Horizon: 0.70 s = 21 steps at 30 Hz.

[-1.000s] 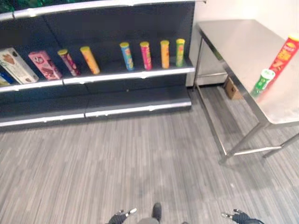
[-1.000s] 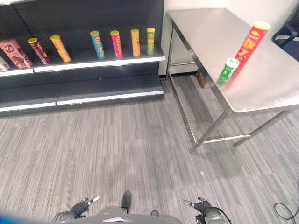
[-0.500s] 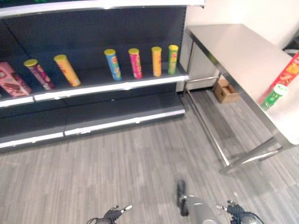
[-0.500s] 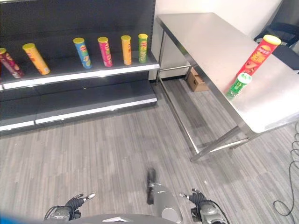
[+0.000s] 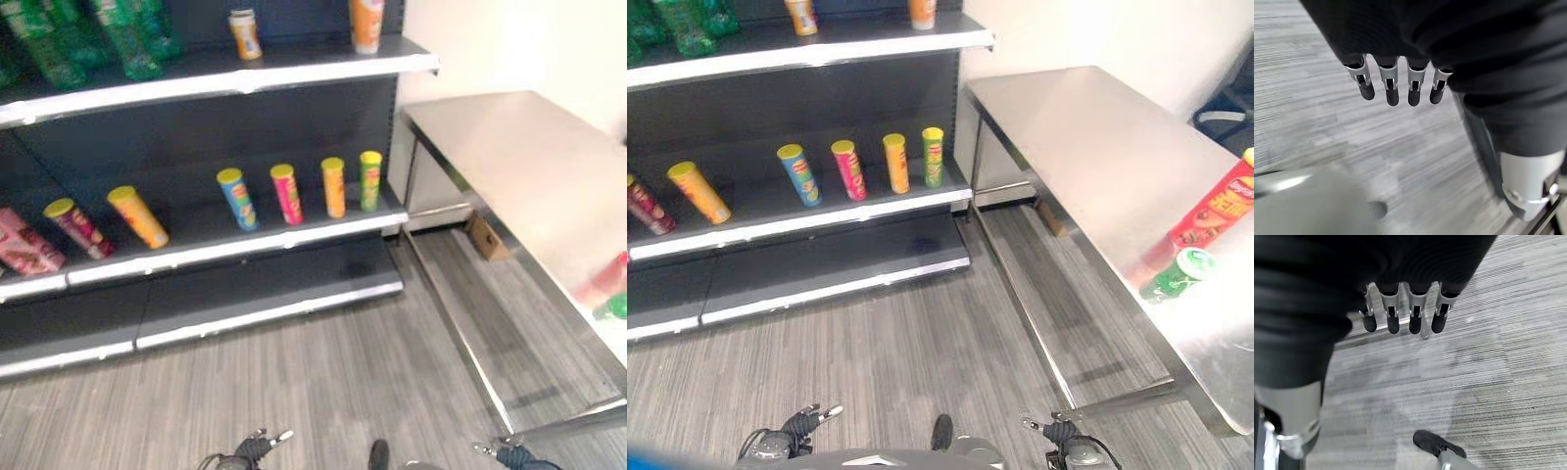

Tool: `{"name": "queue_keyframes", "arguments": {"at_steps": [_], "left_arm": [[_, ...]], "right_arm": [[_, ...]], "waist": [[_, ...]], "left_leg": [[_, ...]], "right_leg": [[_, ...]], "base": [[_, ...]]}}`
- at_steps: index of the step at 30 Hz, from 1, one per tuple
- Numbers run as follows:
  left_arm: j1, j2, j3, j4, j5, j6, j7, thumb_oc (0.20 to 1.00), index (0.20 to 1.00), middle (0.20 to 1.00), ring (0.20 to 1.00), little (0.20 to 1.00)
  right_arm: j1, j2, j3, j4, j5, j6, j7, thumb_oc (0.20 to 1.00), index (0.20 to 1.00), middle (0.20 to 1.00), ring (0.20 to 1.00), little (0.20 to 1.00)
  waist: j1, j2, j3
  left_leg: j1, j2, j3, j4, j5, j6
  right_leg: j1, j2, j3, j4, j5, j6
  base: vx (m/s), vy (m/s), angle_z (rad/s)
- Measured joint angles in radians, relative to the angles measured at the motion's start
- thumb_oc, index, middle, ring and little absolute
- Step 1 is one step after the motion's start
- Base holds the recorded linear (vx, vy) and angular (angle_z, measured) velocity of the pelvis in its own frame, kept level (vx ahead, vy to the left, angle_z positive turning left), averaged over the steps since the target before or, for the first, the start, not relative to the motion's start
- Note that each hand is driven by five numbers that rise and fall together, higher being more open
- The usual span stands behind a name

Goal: Put the goods on the table back onto the shelves and tidy them up.

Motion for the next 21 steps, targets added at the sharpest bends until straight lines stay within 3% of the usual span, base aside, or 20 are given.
{"name": "queue_keyframes", "arguments": {"at_steps": [1, 3, 4, 5, 6, 7, 8, 9, 10, 11, 12, 13, 15, 17, 21], "left_arm": [[-0.001, 0.009, 0.0, -0.002, 0.0, 0.0, 0.001, 1.0, 1.0, 1.0, 1.0, 1.0], [-0.011, 0.018, -0.006, -0.009, 0.0, 0.003, 0.001, 1.0, 1.0, 1.0, 1.0, 1.0], [-0.008, 0.023, -0.012, -0.012, -0.001, -0.001, 0.002, 1.0, 1.0, 1.0, 1.0, 1.0], [-0.012, 0.023, -0.011, -0.014, -0.002, -0.003, 0.004, 1.0, 1.0, 1.0, 1.0, 1.0], [-0.011, 0.022, -0.014, -0.012, -0.003, -0.003, 0.006, 1.0, 1.0, 1.0, 1.0, 1.0], [-0.009, 0.019, -0.025, -0.012, -0.009, -0.006, 0.009, 1.0, 1.0, 1.0, 1.0, 1.0], [-0.01, 0.015, -0.024, -0.013, -0.01, -0.006, 0.012, 1.0, 1.0, 1.0, 1.0, 1.0], [-0.01, 0.012, -0.027, -0.013, -0.011, -0.006, 0.014, 1.0, 1.0, 1.0, 1.0, 1.0], [-0.017, 0.004, -0.035, -0.012, -0.011, -0.006, 0.02, 1.0, 1.0, 1.0, 1.0, 1.0], [-0.005, -0.006, -0.032, -0.005, -0.011, -0.007, 0.02, 1.0, 1.0, 1.0, 1.0, 1.0], [-0.018, -0.01, -0.032, -0.002, -0.009, -0.006, 0.02, 1.0, 1.0, 1.0, 1.0, 1.0], [-0.01, -0.007, -0.025, 0.003, -0.008, -0.009, 0.021, 1.0, 1.0, 1.0, 1.0, 1.0], [-0.013, 0.011, -0.028, -0.002, -0.008, -0.016, 0.021, 1.0, 1.0, 1.0, 1.0, 1.0], [-0.059, 0.034, -0.027, -0.001, -0.008, -0.011, 0.021, 1.0, 1.0, 1.0, 1.0, 1.0], [-0.057, 0.059, -0.026, 0.0, -0.008, -0.015, 0.022, 1.0, 1.0, 1.0, 1.0, 1.0]], "right_arm": [[0.003, -0.002, -0.001, 0.011, 0.0, 0.004, -0.004, 1.0, 1.0, 1.0, 1.0, 1.0], [0.013, -0.007, -0.002, 0.009, 0.001, 0.004, -0.014, 1.0, 1.0, 1.0, 1.0, 1.0], [0.014, -0.009, -0.002, 0.01, 0.0, 0.008, -0.014, 1.0, 1.0, 1.0, 1.0, 1.0], [0.006, -0.011, 0.006, 0.009, 0.0, 0.009, -0.013, 1.0, 1.0, 1.0, 1.0, 1.0], [0.0, -0.012, 0.013, 0.01, -0.001, 0.01, -0.018, 1.0, 1.0, 1.0, 1.0, 1.0], [-0.005, -0.015, 0.006, 0.012, -0.001, 0.016, -0.016, 1.0, 1.0, 1.0, 1.0, 1.0], [-0.011, -0.023, 0.002, 0.02, -0.001, 0.017, -0.017, 1.0, 1.0, 1.0, 1.0, 1.0], [-0.005, -0.031, 0.001, 0.02, -0.002, 0.017, -0.019, 1.0, 1.0, 1.0, 1.0, 1.0], [0.02, -0.04, 0.001, 0.026, -0.003, 0.019, -0.019, 1.0, 1.0, 1.0, 1.0, 1.0], [0.014, -0.046, -0.02, 0.029, -0.004, 0.015, -0.02, 1.0, 1.0, 1.0, 1.0, 1.0], [0.017, -0.041, -0.048, 0.029, -0.003, 0.016, -0.021, 1.0, 1.0, 1.0, 1.0, 1.0], [0.041, -0.036, -0.077, 0.029, -0.002, 0.017, -0.02, 1.0, 1.0, 1.0, 1.0, 1.0], [0.037, -0.032, -0.122, 0.021, -0.001, 0.019, -0.026, 1.0, 1.0, 1.0, 1.0, 1.0], [0.069, -0.026, -0.117, 0.013, 0.0, 0.022, -0.031, 1.0, 1.0, 1.0, 1.0, 1.0], [0.092, -0.03, -0.161, 0.001, 0.01, 0.026, -0.035, 1.0, 1.0, 1.0, 1.0, 1.0]], "waist": [[0.013, -0.023, 0.012], [-0.002, -0.04, 0.024], [0.013, -0.044, 0.029], [0.011, -0.037, 0.034], [0.014, -0.025, 0.038], [0.045, -0.014, 0.037], [0.044, 0.002, 0.049], [0.034, 0.033, 0.044], [0.021, 0.062, 0.029], [0.017, 0.09, 0.02], [0.004, 0.082, 0.02], [-0.014, 0.073, 0.011], [0.0, 0.059, 0.001], [-0.043, 0.042, 0.011], [-0.042, 0.025, 0.018]], "left_leg": [[-0.018, 0.025, 0.024, -0.082, -0.028, 0.03], [-0.066, 0.051, -0.004, -0.297, -0.032, 0.029], [-0.036, 0.053, -0.019, -0.531, -0.017, 0.043], [-0.036, 0.052, -0.056, -0.675, -0.004, 0.057], [-0.018, 0.018, -0.176, -0.83, 0.015, 0.053], [0.03, -0.006, -0.33, -1.017, 0.052, 0.048], [0.019, -0.019, -0.374, -1.01, 0.074, 0.046], [0.007, -0.025, -0.376, -0.977, 0.081, 0.049], [0.028, -0.038, -0.38, -0.906, 0.082, 0.059], [0.082, -0.045, -0.382, -0.952, 0.117, 0.084], [0.128, -0.061, -0.296, -1.0, 0.15, 0.124], [0.158, -0.087, -0.239, -1.012, 0.15, 0.165], [0.142, -0.109, -0.128, -1.012, 0.133, 0.189], [0.135, -0.137, -0.119, -1.008, 0.129, 0.198], [0.132, -0.151, -0.047, -1.013, 0.122, 0.228]], "right_leg": [[0.014, -0.015, 0.016, 0.002, -0.003, 0.0], [0.035, -0.026, 0.042, -0.001, -0.027, 0.016], [0.031, -0.033, 0.069, 0.006, -0.021, 0.029], [0.046, -0.028, 0.118, 0.0, -0.021, 0.047], [0.061, -0.035, 0.156, -0.001, -0.034, 0.079], [0.067, -0.039, 0.209, -0.002, -0.042, 0.096], [0.08, -0.037, 0.221, -0.002, -0.038, 0.098], [0.109, -0.037, 0.233, -0.002, -0.055, 0.109], [0.126, -0.045, 0.285, 0.008, -0.085, 0.146], [0.128, -0.058, 0.322, 0.016, -0.099, 0.166], [0.101, -0.092, 0.355, 0.061, -0.101, 0.185], [0.109, -0.125, 0.312, 0.077, -0.105, 0.196], [0.024, -0.153, 0.355, 0.146, -0.138, 0.245], [0.009, -0.165, 0.333, 0.138, -0.144, 0.255], [-0.018, -0.181, 0.375, 0.139, -0.152, 0.273]], "base": [[0.12, 0.12, -0.69], [0.13, 0.137, -0.49], [0.19, 0.149, -0.65], [0.24, 0.184, -0.92], [0.18, 0.121, -1.32], [0.14, 0.137, -1.28], [0.16, 0.279, -1.19], [0.13, 0.302, -0.84], [0.15, 0.443, -0.95], [0.1, 0.355, -1.52], [0.09, 0.549, -1.72], [0.03, 0.346, -1.83], [-0.01, 0.308, -1.52], [-0.01, 0.236, -0.58], [-0.01, 0.131, -0.48]]}}
